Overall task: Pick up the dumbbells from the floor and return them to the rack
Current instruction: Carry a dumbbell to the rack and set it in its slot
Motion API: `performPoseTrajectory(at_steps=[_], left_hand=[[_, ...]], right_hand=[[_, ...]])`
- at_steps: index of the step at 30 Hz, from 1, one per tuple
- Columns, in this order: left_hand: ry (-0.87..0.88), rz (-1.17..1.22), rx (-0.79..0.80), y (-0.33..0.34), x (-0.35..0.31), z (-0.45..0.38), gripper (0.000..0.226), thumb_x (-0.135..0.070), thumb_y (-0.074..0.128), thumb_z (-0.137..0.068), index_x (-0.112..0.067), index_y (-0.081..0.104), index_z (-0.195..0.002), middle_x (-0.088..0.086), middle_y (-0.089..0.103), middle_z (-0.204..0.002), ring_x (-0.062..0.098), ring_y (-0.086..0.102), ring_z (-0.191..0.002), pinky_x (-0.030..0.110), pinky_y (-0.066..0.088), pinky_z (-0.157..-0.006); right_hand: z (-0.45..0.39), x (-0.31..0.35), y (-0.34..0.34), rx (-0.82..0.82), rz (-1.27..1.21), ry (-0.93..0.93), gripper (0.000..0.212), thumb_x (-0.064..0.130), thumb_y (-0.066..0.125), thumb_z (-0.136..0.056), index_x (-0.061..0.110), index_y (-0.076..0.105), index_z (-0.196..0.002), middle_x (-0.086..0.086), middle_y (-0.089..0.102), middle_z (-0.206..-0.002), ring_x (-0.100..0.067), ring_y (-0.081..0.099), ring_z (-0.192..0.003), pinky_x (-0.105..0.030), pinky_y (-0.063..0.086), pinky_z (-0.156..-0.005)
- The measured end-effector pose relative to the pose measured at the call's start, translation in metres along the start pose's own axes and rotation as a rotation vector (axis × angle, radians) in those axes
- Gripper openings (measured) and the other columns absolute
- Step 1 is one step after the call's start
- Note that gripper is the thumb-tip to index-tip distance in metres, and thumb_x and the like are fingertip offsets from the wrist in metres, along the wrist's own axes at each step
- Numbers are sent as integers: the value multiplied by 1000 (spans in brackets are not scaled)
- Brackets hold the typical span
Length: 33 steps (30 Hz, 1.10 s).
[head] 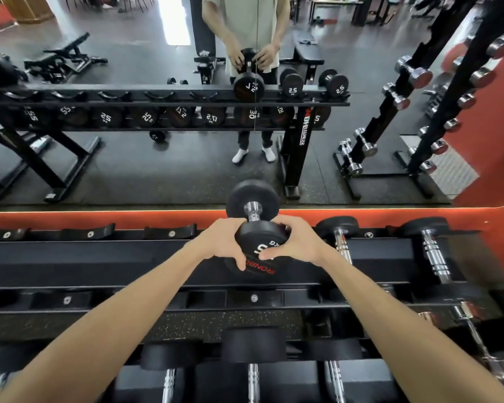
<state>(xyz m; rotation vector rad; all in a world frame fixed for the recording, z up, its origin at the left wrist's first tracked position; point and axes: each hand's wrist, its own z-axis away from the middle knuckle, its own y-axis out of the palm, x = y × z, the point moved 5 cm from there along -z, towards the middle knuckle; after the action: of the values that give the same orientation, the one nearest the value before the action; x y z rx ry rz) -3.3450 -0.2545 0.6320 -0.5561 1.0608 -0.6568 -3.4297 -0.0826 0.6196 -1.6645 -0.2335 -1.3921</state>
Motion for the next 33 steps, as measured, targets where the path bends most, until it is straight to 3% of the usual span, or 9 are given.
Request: performPoseTrajectory(at_steps=[3,6,9,12,18,24,26,28,33], left_hand=[[66,-147,-32,16,6,11,58,-19,93,-45,-14,55,-89,-4,64,-90,24,63,-87,35,49,-68],[90,-248,-21,30,11,19,54,-17,88,-45,-20,49,-83,-7,59,-82,20,57,-78,32,37,-57],[89,-288,-24,36,9,24,54,-16,84,-46,-22,52,-89,-3,64,-92,20,58,-82,31,38,-61],[71,-289,-39,38,7,25,52,-13,83,-50,-22,51,-89,-1,64,-94,21,59,-84,31,39,-61],[102,-351,-73,44,6,28,49,-19,82,-54,-26,46,-87,-6,62,-92,18,57,-81,31,43,-66],[83,-335,-118,50,18,30,53,-22,83,-60,-24,49,-101,-4,59,-100,20,58,-90,31,44,-72],[100,-344,-109,51,21,32,51,-23,82,-60,-24,47,-98,-4,59,-98,19,56,-87,30,41,-71],[118,-375,-83,59,25,37,49,-23,80,-61,-27,44,-94,-6,57,-95,20,57,-85,31,41,-70],[124,-437,-56,90,44,46,52,-19,74,-69,-27,50,-115,-5,56,-103,26,65,-95,39,53,-74]], right_hand=[[10,-5,16,42,130,-22,50,34,99,-51,31,70,-90,13,73,-91,-10,67,-85,-35,54,-79],[18,-11,32,92,312,-43,58,41,93,-53,35,73,-107,19,65,-95,-7,60,-89,-30,46,-79],[20,-11,36,127,441,-59,60,47,89,-57,33,76,-114,10,60,-89,-16,58,-86,-32,38,-71],[21,-8,33,125,467,-53,58,47,89,-58,32,76,-112,5,65,-92,-19,60,-88,-32,41,-74],[26,-7,34,140,501,-55,58,48,87,-58,34,75,-114,7,67,-95,-17,61,-90,-35,47,-83],[29,3,38,138,537,-65,55,47,86,-62,33,74,-113,8,66,-93,-15,60,-88,-33,43,-77],[33,4,40,133,542,-60,56,46,86,-62,36,74,-115,8,66,-92,-15,60,-88,-32,39,-73],[40,3,48,167,565,-70,57,46,84,-63,38,73,-119,10,62,-89,-16,61,-88,-31,36,-71],[61,-12,75,235,637,-51,64,45,77,-68,46,65,-131,11,43,-80,-17,56,-81,-32,38,-68]])
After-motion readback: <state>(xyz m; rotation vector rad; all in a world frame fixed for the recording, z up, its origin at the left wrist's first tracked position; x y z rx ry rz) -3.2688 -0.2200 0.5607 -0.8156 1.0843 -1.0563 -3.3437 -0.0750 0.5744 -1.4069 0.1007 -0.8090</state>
